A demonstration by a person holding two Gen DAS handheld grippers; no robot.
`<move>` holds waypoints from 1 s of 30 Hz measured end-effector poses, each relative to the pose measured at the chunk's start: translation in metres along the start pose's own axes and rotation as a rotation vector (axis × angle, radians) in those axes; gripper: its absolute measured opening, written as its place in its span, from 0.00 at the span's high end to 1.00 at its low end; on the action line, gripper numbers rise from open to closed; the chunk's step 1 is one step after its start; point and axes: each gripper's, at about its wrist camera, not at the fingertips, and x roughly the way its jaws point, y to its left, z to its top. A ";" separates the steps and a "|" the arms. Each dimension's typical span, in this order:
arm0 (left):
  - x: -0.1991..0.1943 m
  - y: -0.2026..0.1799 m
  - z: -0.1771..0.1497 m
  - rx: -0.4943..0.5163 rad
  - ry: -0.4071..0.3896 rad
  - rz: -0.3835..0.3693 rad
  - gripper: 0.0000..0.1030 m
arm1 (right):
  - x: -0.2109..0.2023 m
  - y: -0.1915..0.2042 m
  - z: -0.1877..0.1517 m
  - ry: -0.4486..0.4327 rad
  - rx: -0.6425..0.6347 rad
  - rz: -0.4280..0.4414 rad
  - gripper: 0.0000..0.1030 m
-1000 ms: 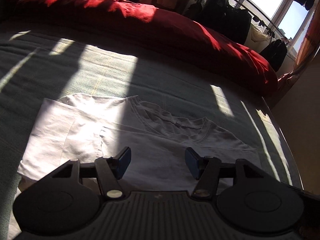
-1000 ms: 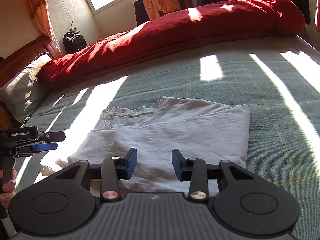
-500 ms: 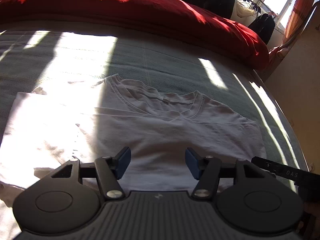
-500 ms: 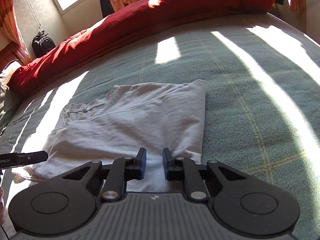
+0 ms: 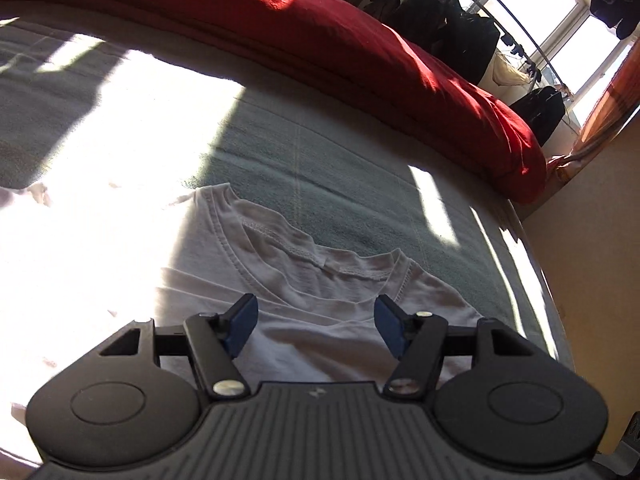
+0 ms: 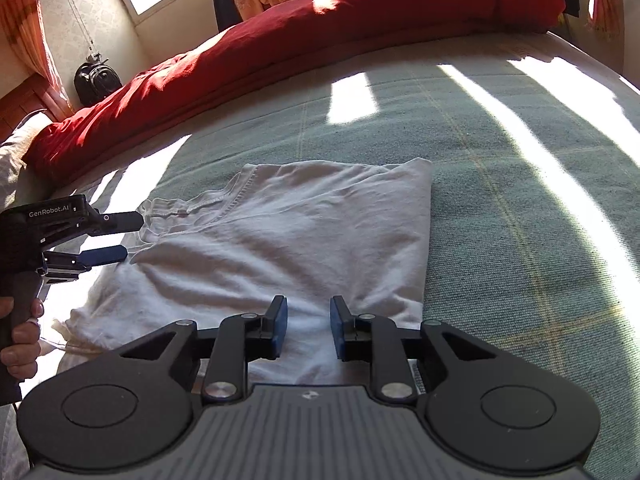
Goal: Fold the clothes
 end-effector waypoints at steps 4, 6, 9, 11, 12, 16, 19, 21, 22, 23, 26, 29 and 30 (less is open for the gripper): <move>-0.015 0.005 -0.009 0.056 0.006 0.002 0.30 | 0.001 0.031 0.012 -0.024 -0.096 0.066 0.74; -0.017 0.011 -0.013 0.069 0.009 0.025 0.30 | 0.012 0.053 0.019 -0.011 -0.172 0.096 0.74; -0.014 0.031 -0.013 0.051 0.014 0.092 0.30 | 0.042 0.075 0.025 0.032 -0.236 0.098 0.75; -0.014 0.043 -0.013 0.066 0.003 0.128 0.30 | 0.066 0.078 0.028 0.058 -0.243 0.062 0.77; -0.015 0.049 -0.012 0.076 -0.003 0.137 0.30 | 0.074 0.076 0.030 0.058 -0.230 0.053 0.79; -0.018 0.054 -0.007 0.061 0.013 0.123 0.32 | 0.089 0.058 0.046 0.041 -0.104 0.043 0.90; -0.024 0.042 -0.004 0.082 0.008 0.132 0.33 | 0.079 0.051 0.055 0.029 -0.058 0.033 0.85; -0.028 0.030 -0.005 0.109 -0.006 0.072 0.33 | 0.063 0.050 0.056 0.004 -0.059 0.064 0.84; -0.027 0.024 -0.006 0.116 0.000 0.039 0.32 | 0.056 0.051 0.056 -0.003 -0.065 0.073 0.83; -0.024 0.017 -0.006 0.122 0.011 0.012 0.31 | 0.049 0.049 0.055 -0.006 -0.065 0.075 0.83; -0.014 0.005 -0.007 0.132 0.025 -0.007 0.31 | 0.027 0.040 0.049 -0.015 -0.048 0.068 0.82; -0.003 -0.007 -0.009 0.141 0.038 -0.025 0.31 | 0.014 0.024 0.039 -0.035 -0.029 0.033 0.81; 0.001 -0.011 -0.009 0.144 0.043 -0.031 0.31 | 0.015 0.017 0.037 -0.025 -0.017 0.023 0.80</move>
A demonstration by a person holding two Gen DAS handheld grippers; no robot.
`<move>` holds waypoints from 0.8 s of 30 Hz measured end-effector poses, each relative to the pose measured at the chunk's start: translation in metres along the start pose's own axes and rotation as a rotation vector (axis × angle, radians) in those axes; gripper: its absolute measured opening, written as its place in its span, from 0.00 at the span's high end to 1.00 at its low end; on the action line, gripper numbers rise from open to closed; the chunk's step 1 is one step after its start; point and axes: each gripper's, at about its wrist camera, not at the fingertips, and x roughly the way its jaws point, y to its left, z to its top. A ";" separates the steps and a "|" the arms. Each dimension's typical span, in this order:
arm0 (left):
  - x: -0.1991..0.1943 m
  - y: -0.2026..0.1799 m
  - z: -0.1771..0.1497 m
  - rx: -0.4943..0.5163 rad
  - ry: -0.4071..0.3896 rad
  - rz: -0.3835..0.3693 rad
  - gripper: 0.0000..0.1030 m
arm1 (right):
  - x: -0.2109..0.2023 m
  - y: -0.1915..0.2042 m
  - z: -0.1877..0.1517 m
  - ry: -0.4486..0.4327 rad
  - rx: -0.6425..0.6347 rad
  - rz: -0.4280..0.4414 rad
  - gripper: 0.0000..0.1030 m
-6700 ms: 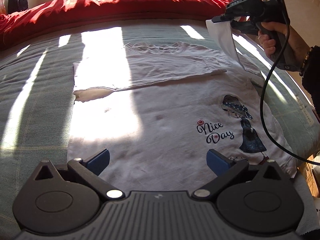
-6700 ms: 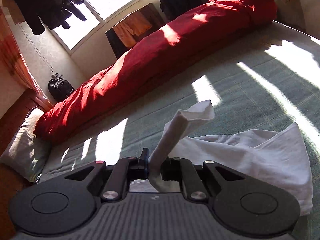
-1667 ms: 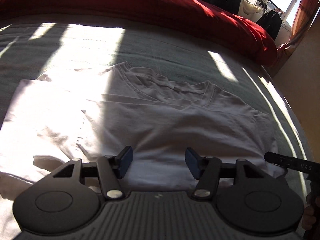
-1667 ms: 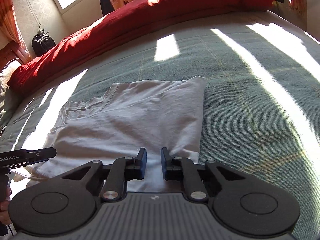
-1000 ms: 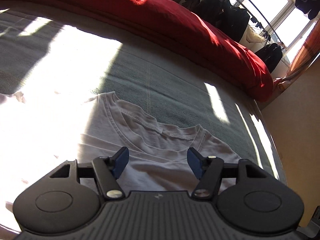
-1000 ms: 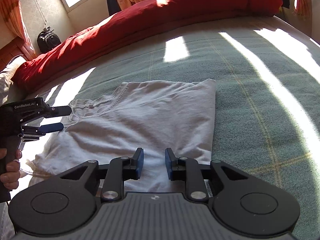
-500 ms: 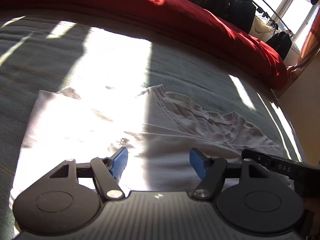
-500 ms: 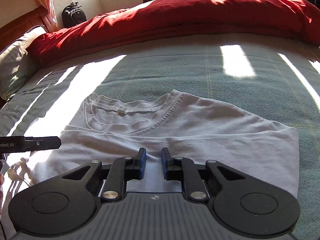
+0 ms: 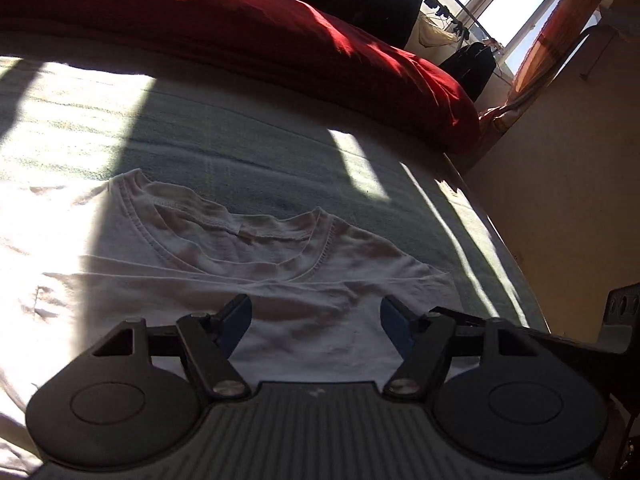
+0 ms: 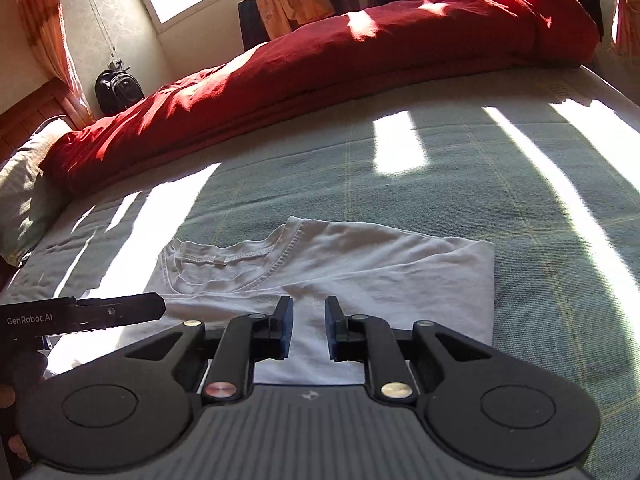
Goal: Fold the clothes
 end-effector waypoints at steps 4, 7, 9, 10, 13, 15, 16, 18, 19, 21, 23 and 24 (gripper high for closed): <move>0.015 -0.016 0.001 0.013 0.017 -0.025 0.32 | 0.022 -0.030 -0.004 0.040 0.044 -0.062 0.86; 0.026 -0.027 0.002 0.022 0.029 -0.044 0.32 | 0.016 -0.041 0.000 0.017 0.095 -0.073 0.90; 0.030 -0.035 0.001 0.034 0.035 -0.059 0.32 | 0.001 -0.033 -0.003 0.001 0.067 -0.059 0.83; 0.022 -0.040 -0.002 0.065 0.027 -0.072 0.31 | -0.007 -0.028 -0.005 -0.007 0.045 -0.051 0.82; -0.006 -0.058 -0.024 0.219 0.003 -0.082 0.28 | -0.015 -0.020 -0.020 0.005 0.015 -0.060 0.82; -0.012 -0.067 -0.041 0.328 0.003 -0.034 0.28 | -0.019 -0.015 -0.032 0.017 -0.002 -0.068 0.82; -0.012 -0.071 -0.050 0.382 0.008 -0.002 0.28 | -0.021 -0.012 -0.038 0.023 -0.011 -0.073 0.82; -0.013 -0.077 -0.067 0.473 0.021 0.057 0.27 | -0.024 -0.007 -0.049 0.035 -0.027 -0.082 0.82; -0.012 -0.073 -0.069 0.470 0.039 0.069 0.27 | -0.026 -0.005 -0.055 0.041 -0.036 -0.086 0.81; -0.009 -0.065 -0.073 0.462 0.075 0.094 0.28 | -0.037 -0.006 -0.060 0.032 -0.023 -0.087 0.81; -0.012 -0.064 -0.069 0.446 0.101 0.100 0.28 | -0.050 -0.007 -0.059 -0.006 -0.027 -0.086 0.81; -0.015 -0.065 -0.064 0.429 0.101 0.087 0.28 | -0.056 -0.008 -0.059 -0.024 -0.029 -0.086 0.81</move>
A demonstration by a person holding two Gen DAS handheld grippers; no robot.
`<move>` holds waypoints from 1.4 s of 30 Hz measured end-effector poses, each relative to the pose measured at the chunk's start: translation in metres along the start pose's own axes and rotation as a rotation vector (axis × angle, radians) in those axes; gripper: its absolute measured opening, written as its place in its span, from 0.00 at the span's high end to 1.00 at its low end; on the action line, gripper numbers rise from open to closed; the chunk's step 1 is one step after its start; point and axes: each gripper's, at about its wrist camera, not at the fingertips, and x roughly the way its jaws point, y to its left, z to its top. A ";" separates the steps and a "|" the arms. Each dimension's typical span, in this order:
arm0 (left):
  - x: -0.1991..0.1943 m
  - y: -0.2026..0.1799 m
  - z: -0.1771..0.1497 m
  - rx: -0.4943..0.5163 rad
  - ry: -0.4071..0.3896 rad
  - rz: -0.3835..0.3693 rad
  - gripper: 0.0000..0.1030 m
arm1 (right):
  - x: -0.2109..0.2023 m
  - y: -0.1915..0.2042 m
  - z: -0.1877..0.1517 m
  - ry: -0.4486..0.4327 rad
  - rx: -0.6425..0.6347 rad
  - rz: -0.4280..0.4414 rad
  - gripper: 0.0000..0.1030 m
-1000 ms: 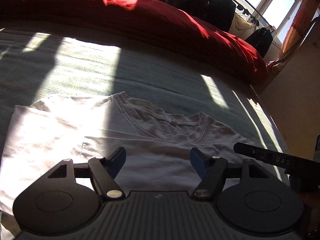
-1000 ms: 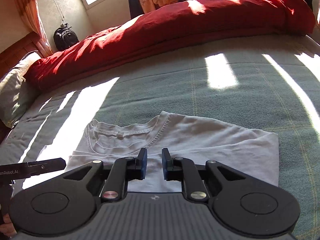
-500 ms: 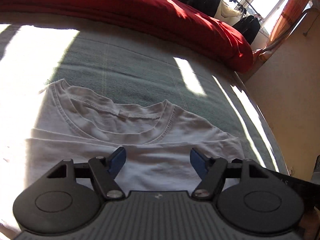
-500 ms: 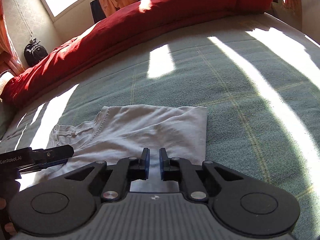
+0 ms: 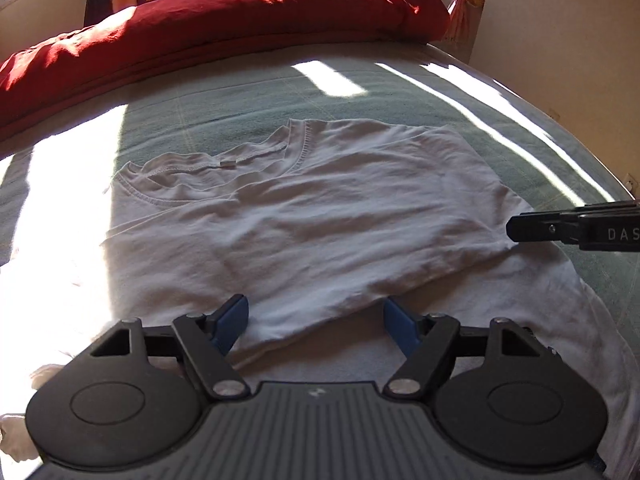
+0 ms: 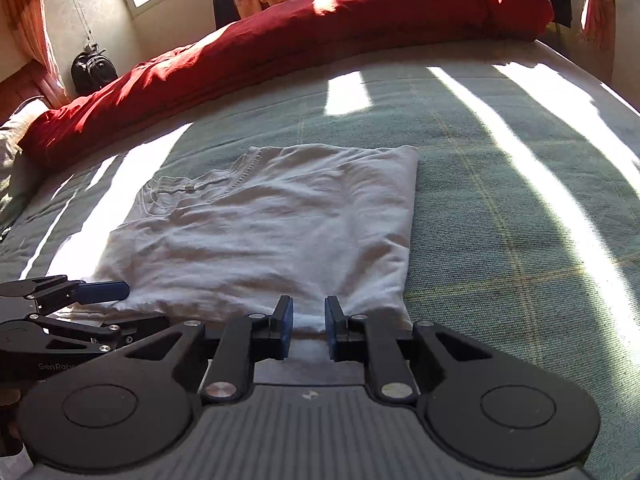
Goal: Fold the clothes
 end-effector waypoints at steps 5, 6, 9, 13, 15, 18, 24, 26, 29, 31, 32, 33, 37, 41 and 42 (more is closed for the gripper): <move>-0.004 -0.004 0.039 -0.097 -0.019 -0.127 0.28 | -0.002 -0.010 0.007 -0.032 0.021 0.015 0.81; 0.001 -0.008 0.048 -0.124 -0.015 -0.176 0.28 | 0.006 -0.013 0.007 -0.012 0.028 -0.010 0.81; 0.016 -0.022 0.077 -0.197 0.001 -0.322 0.28 | 0.020 -0.029 -0.005 0.018 0.103 -0.005 0.83; 0.061 -0.062 0.110 -0.191 0.073 -0.485 0.26 | 0.020 -0.032 -0.014 -0.002 0.110 0.011 0.83; 0.092 -0.081 0.120 -0.184 0.137 -0.532 0.26 | 0.020 -0.035 -0.014 -0.003 0.126 0.021 0.84; 0.131 -0.101 0.126 -0.165 0.206 -0.504 0.26 | 0.019 -0.039 -0.015 -0.004 0.158 0.041 0.84; 0.160 -0.109 0.150 -0.176 0.171 -0.485 0.26 | 0.017 -0.047 -0.021 -0.024 0.200 0.081 0.83; 0.169 -0.111 0.159 -0.180 0.170 -0.473 0.26 | 0.017 -0.049 -0.023 -0.030 0.215 0.092 0.83; 0.176 -0.113 0.167 -0.177 0.173 -0.451 0.26 | 0.017 -0.052 -0.023 -0.034 0.234 0.105 0.83; 0.170 -0.113 0.169 -0.178 0.171 -0.451 0.26 | 0.017 -0.053 -0.024 -0.035 0.239 0.110 0.83; 0.163 -0.110 0.169 -0.177 0.167 -0.459 0.26 | 0.017 -0.054 -0.024 -0.036 0.241 0.112 0.83; 0.156 -0.108 0.167 -0.175 0.161 -0.468 0.26 | 0.017 -0.054 -0.024 -0.037 0.242 0.114 0.83; 0.131 -0.097 0.160 -0.169 0.178 -0.482 0.23 | 0.018 -0.056 -0.025 -0.039 0.250 0.121 0.83; 0.139 -0.091 0.152 -0.155 0.215 -0.419 0.23 | 0.018 -0.056 -0.025 -0.041 0.259 0.120 0.83; 0.143 -0.089 0.150 -0.156 0.212 -0.390 0.23 | 0.019 -0.056 -0.024 -0.041 0.256 0.117 0.83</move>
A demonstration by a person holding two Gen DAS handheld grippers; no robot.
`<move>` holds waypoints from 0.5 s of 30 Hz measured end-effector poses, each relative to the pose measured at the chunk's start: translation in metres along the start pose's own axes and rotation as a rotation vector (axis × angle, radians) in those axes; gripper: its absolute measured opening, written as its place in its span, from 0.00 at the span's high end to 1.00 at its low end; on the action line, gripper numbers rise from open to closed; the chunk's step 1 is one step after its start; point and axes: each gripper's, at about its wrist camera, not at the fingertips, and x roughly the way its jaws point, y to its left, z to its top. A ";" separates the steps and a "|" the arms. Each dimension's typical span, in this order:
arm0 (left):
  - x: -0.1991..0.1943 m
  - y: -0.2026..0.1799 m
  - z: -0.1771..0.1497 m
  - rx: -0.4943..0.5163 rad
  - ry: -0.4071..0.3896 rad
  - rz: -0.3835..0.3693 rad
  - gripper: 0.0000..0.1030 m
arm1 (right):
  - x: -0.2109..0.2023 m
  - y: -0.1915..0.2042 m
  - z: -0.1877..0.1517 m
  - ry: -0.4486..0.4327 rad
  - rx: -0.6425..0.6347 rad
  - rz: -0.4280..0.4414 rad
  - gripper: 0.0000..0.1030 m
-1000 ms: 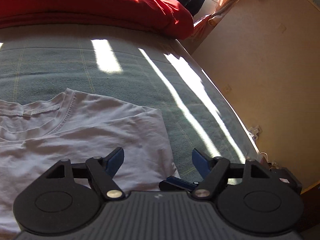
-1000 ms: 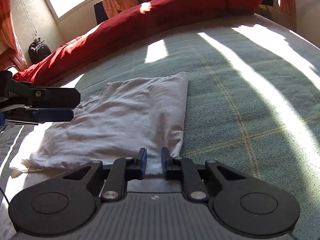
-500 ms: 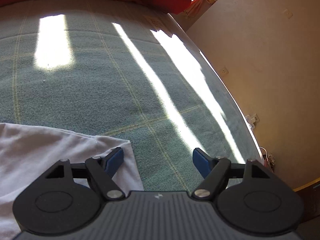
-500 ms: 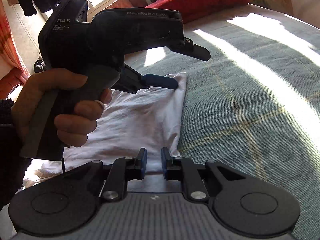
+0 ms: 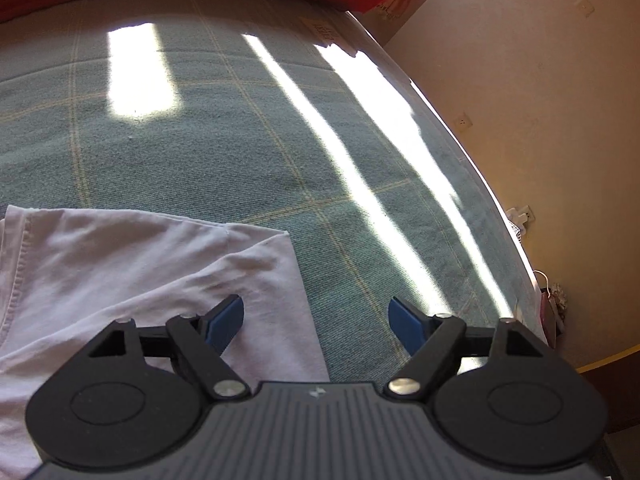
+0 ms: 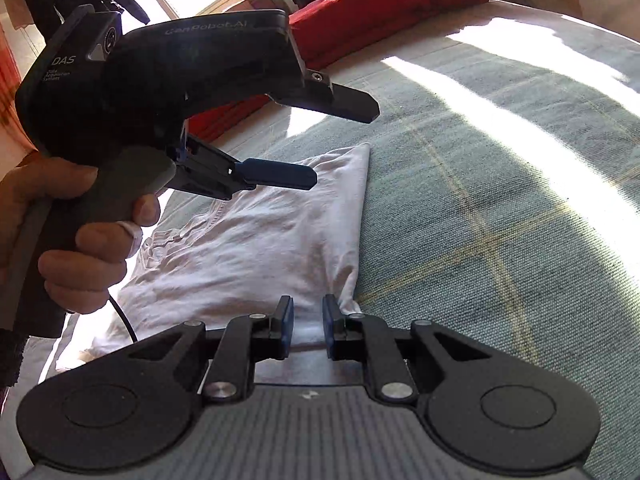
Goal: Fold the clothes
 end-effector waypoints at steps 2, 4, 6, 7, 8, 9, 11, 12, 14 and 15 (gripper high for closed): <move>0.003 0.006 0.003 -0.008 -0.031 0.035 0.23 | 0.001 0.001 0.000 0.001 -0.005 -0.004 0.83; 0.001 0.008 0.005 -0.027 -0.052 0.047 0.23 | 0.000 0.002 0.002 0.008 -0.008 -0.012 0.83; -0.010 0.003 0.006 -0.037 -0.064 0.072 0.23 | 0.000 0.005 0.004 0.016 -0.012 -0.022 0.83; -0.018 -0.001 0.004 -0.026 -0.067 0.078 0.23 | -0.002 0.007 0.006 0.020 -0.016 -0.028 0.82; -0.029 -0.005 0.001 -0.018 -0.074 0.082 0.23 | -0.004 0.009 0.007 0.022 -0.019 -0.033 0.80; -0.040 -0.009 -0.002 -0.009 -0.080 0.087 0.23 | -0.009 0.012 0.008 0.018 -0.025 -0.039 0.78; -0.064 -0.015 -0.010 0.007 -0.091 0.100 0.23 | -0.021 0.020 0.008 0.002 -0.044 -0.053 0.75; -0.077 -0.017 -0.018 0.012 -0.092 0.119 0.23 | -0.029 0.024 0.008 -0.002 -0.053 -0.061 0.74; -0.104 -0.019 -0.035 0.023 -0.095 0.157 0.23 | -0.044 0.031 0.008 -0.004 -0.067 -0.075 0.72; -0.117 -0.020 -0.043 0.028 -0.096 0.176 0.23 | -0.052 0.034 0.008 -0.006 -0.074 -0.082 0.72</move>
